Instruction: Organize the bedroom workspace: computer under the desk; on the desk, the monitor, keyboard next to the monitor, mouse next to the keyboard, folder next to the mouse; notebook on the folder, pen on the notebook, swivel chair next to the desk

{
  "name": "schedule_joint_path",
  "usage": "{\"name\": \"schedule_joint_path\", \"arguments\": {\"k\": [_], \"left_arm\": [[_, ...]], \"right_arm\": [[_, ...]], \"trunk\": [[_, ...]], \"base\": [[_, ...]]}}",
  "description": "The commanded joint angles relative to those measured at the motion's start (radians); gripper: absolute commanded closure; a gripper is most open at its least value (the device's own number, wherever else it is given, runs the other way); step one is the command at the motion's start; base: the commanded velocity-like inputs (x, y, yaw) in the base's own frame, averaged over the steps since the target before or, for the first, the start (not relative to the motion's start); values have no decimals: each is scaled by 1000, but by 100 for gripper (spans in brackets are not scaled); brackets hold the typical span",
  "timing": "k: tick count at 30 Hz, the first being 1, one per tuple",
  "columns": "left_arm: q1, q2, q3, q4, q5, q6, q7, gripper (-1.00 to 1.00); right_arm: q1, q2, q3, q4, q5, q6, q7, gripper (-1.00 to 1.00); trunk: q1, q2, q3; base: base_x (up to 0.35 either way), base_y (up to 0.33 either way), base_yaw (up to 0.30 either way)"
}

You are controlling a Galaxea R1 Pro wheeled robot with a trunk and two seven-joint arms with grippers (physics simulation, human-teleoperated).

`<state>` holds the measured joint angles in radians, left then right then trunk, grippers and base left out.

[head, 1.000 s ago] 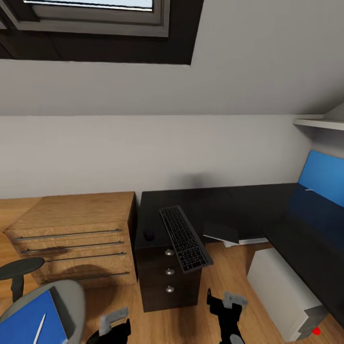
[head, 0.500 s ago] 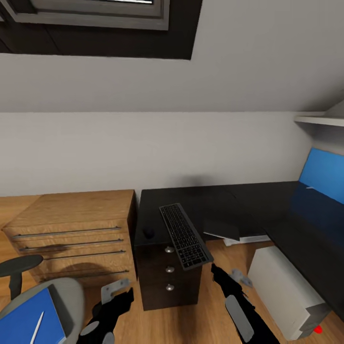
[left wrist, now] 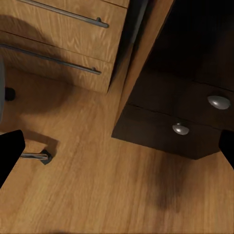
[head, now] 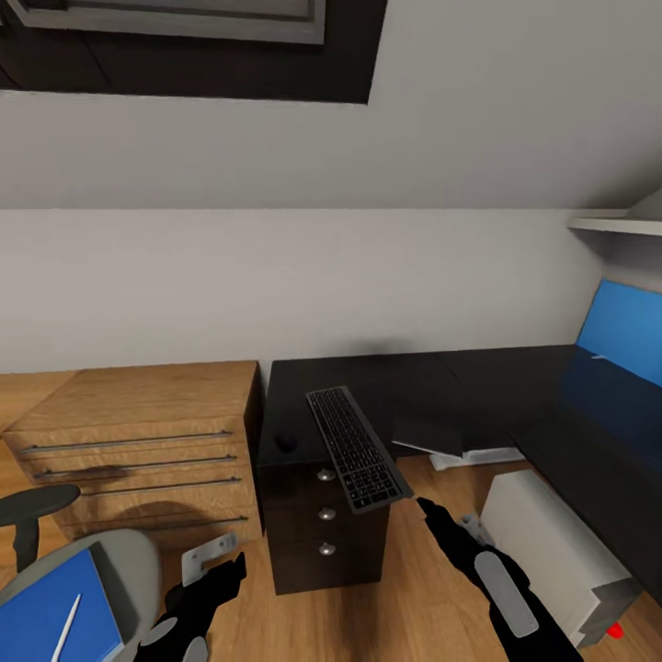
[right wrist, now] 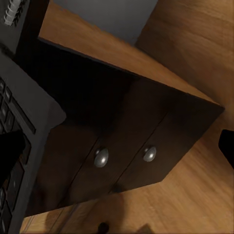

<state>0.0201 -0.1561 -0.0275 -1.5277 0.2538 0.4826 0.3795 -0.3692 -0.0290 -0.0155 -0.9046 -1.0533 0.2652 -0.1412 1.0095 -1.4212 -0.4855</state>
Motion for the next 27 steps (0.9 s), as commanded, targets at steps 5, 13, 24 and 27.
{"name": "schedule_joint_path", "arguments": {"k": [5, 13, 24, 27], "left_arm": [[0, 12, 0, -2, 13, 2, 8, -100], [0, 15, 0, 2, 12, 2, 7, -100], [0, 15, -1, 4, 12, 2, 7, -100], [0, 15, -1, 4, 12, 2, 7, -100]], "right_arm": [[2, -47, 1, -1, -29, 53, 86, -100], [4, -55, 1, 0, -34, 119, 177, -100], [5, -56, 9, -2, -31, 127, 289, -100], [6, -55, 25, -3, -29, 126, 359, -100]], "trunk": [[19, -36, -17], [50, -92, -42], [92, -169, -76], [104, -190, -86]], "base": [[0, 0, 0], [0, 0, 0], [0, 0, 0], [0, 0, 0]]}}
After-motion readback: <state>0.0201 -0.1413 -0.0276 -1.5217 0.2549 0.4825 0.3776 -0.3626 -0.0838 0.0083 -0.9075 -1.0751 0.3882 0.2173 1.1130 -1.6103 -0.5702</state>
